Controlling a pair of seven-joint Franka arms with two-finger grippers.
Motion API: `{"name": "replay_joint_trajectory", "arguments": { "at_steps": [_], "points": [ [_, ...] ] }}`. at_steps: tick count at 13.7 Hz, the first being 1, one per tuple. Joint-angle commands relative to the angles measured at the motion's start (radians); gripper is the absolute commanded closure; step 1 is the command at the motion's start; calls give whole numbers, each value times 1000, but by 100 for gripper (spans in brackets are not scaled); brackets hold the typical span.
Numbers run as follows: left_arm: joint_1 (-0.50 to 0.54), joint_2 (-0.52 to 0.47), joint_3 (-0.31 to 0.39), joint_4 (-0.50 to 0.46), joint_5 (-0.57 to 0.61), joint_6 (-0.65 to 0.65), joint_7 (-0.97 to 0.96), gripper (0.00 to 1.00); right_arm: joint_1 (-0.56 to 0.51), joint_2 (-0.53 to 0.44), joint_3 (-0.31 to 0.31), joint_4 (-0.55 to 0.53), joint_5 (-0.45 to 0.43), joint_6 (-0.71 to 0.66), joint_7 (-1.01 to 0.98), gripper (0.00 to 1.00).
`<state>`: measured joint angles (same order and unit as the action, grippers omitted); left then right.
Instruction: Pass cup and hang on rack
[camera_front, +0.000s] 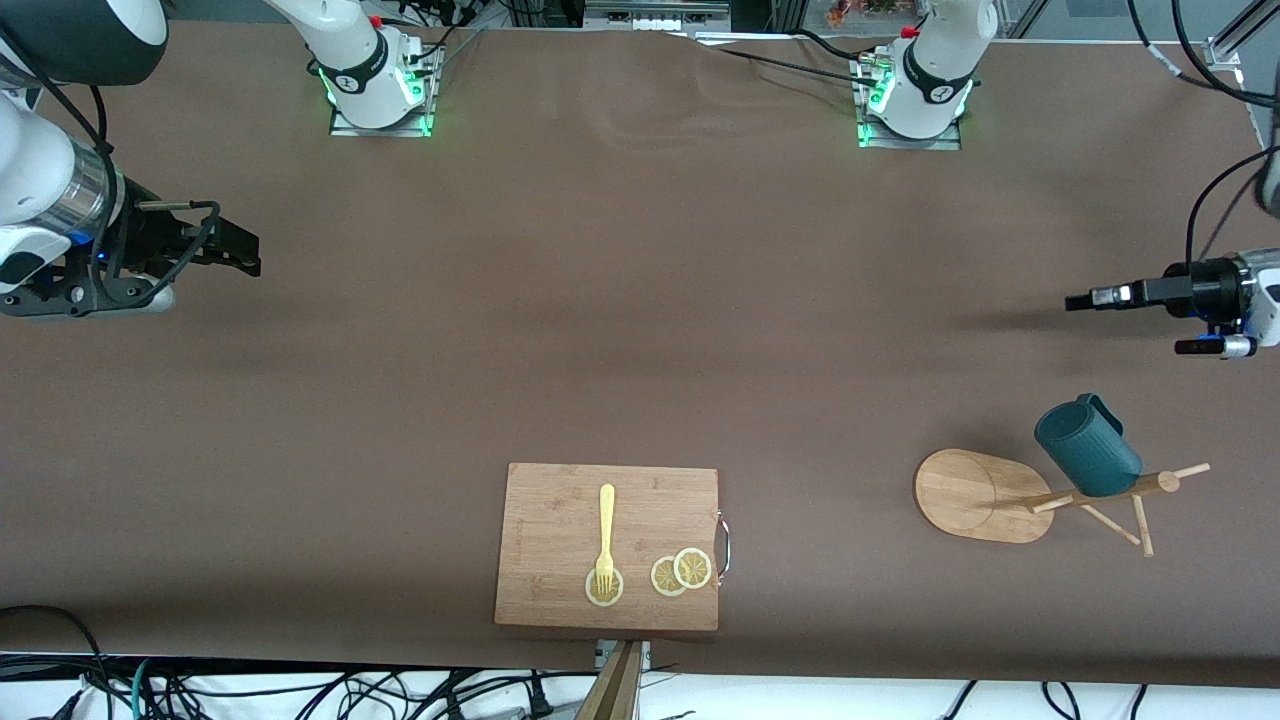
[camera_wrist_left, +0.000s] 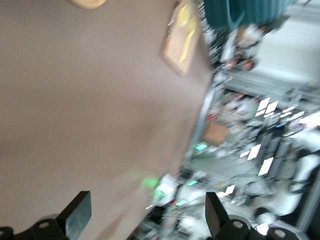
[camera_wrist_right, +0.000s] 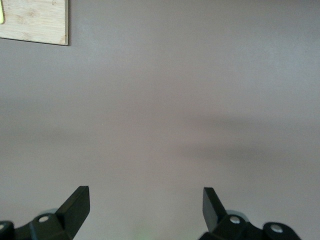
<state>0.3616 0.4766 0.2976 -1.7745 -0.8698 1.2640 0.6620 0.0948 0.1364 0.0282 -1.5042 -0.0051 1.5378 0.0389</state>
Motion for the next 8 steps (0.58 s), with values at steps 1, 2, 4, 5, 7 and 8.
{"name": "replay_joint_trajectory", "arguments": {
  "at_steps": [1,2,4,5,7,8],
  "points": [
    [-76,-49,-6,140,225,-1,-16,0,-9,-28,2,-22,11,-7,-14,0],
    [-99,-62,-8,171,279,-1,-48,0,-9,-28,2,-22,11,-7,-14,0],
    [-153,-85,-26,223,366,2,-143,0,-9,-28,2,-22,11,-7,-14,0],
    [-189,-96,-43,248,415,3,-178,0,-9,-28,2,-22,11,-7,-14,0],
    [-274,-127,-51,283,526,64,-258,0,-9,-28,2,-22,11,-7,-14,0],
    [-305,-144,-66,288,570,90,-297,0,-9,-28,2,-22,11,-7,-14,0]
  ]
}}
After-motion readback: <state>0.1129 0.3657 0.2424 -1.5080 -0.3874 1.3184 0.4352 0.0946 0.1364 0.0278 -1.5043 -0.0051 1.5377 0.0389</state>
